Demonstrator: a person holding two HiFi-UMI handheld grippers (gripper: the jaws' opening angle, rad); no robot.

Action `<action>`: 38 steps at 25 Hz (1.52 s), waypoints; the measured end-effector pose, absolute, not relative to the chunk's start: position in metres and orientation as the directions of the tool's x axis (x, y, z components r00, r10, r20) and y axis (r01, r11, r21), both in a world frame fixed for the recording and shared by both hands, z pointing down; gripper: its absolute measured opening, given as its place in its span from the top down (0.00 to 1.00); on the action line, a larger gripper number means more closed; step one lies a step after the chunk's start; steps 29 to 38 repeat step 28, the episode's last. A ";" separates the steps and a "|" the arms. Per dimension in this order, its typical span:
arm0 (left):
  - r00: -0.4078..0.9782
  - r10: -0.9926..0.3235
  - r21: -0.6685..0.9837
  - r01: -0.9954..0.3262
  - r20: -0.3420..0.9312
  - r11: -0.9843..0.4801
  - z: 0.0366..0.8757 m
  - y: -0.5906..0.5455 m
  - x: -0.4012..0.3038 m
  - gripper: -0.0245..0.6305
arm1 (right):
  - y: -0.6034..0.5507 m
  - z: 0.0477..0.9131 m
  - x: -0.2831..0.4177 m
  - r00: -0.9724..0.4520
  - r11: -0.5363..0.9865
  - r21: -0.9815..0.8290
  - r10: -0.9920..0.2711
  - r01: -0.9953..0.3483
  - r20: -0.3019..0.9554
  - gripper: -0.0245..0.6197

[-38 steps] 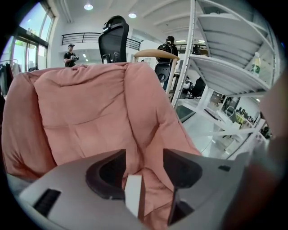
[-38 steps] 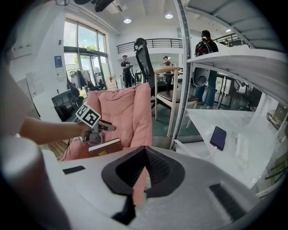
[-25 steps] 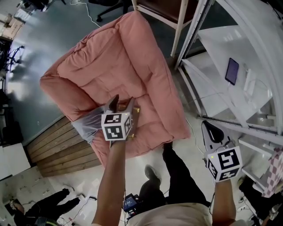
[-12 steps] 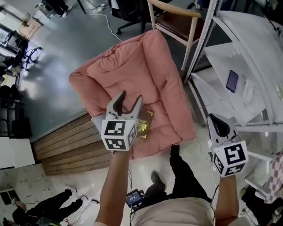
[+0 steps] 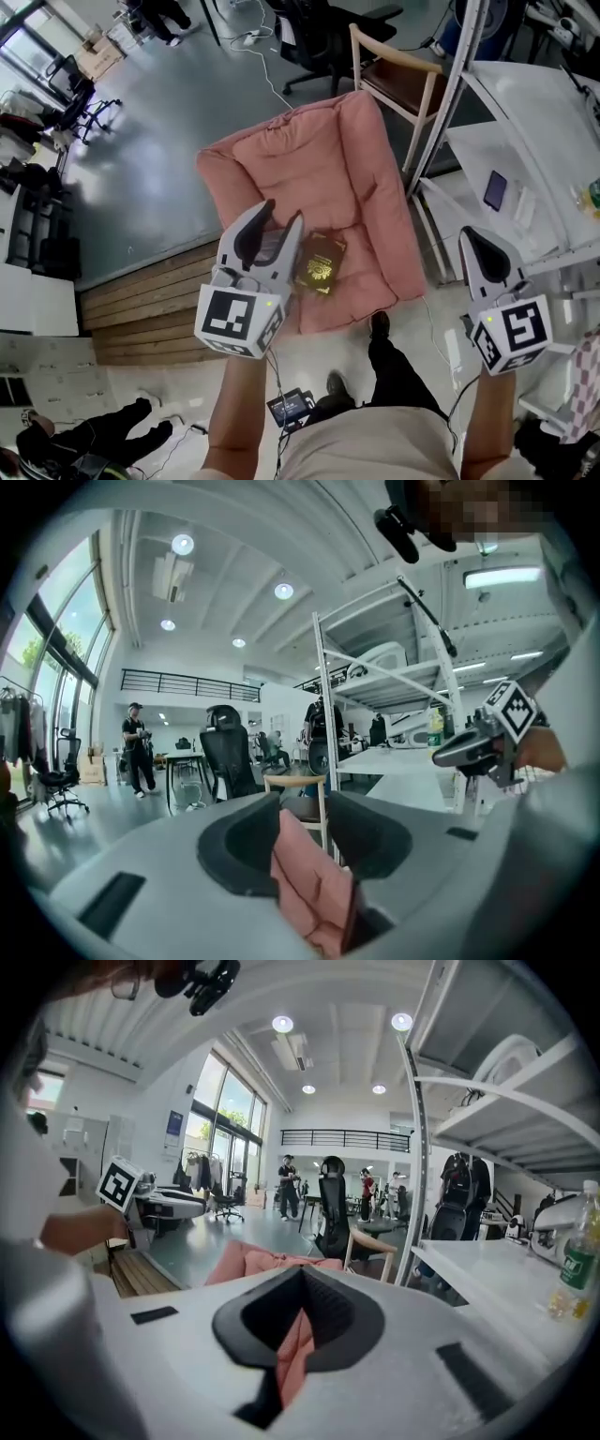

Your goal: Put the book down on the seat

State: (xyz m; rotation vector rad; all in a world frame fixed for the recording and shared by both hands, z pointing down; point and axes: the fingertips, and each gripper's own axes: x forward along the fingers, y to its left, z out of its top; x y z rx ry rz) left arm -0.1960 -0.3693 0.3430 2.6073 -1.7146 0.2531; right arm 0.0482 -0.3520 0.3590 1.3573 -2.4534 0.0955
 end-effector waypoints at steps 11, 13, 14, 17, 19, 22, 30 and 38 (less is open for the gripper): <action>0.389 -0.921 -0.159 -0.910 -0.003 -0.383 0.236 -0.248 -0.230 0.80 | -0.277 0.265 -0.009 -0.637 0.667 0.101 -0.739 -0.739 0.217 0.98; 0.386 -0.922 -0.164 -0.911 -0.026 -0.377 0.225 -0.228 -0.237 0.80 | -0.264 0.254 -0.016 -0.646 0.675 0.119 -0.734 -0.729 0.208 0.98; 0.384 -0.923 -0.165 -0.913 -0.037 -0.374 0.220 -0.218 -0.241 0.80 | -0.258 0.249 -0.019 -0.649 0.677 0.127 -0.733 -0.725 0.205 0.98; 0.375 -0.925 -0.169 -0.917 -0.057 -0.361 0.210 -0.194 -0.253 0.80 | -0.242 0.237 -0.028 -0.653 0.681 0.150 -0.731 -0.717 0.195 0.98; 0.372 -0.927 -0.160 -0.919 -0.048 -0.361 0.210 -0.179 -0.261 0.80 | -0.231 0.231 -0.034 -0.657 0.684 0.163 -0.729 -0.711 0.191 0.98; 0.366 -0.928 -0.159 -0.922 -0.070 -0.352 0.204 -0.158 -0.271 0.80 | -0.212 0.223 -0.043 -0.661 0.687 0.184 -0.727 -0.703 0.186 0.98; 0.366 -0.927 -0.156 -0.923 -0.080 -0.351 0.199 -0.115 -0.285 0.80 | -0.168 0.209 -0.054 -0.658 0.683 0.209 -0.730 -0.699 0.184 0.98; 0.366 -0.927 -0.156 -0.923 -0.080 -0.351 0.199 -0.115 -0.285 0.80 | -0.168 0.209 -0.054 -0.658 0.683 0.209 -0.730 -0.699 0.184 0.98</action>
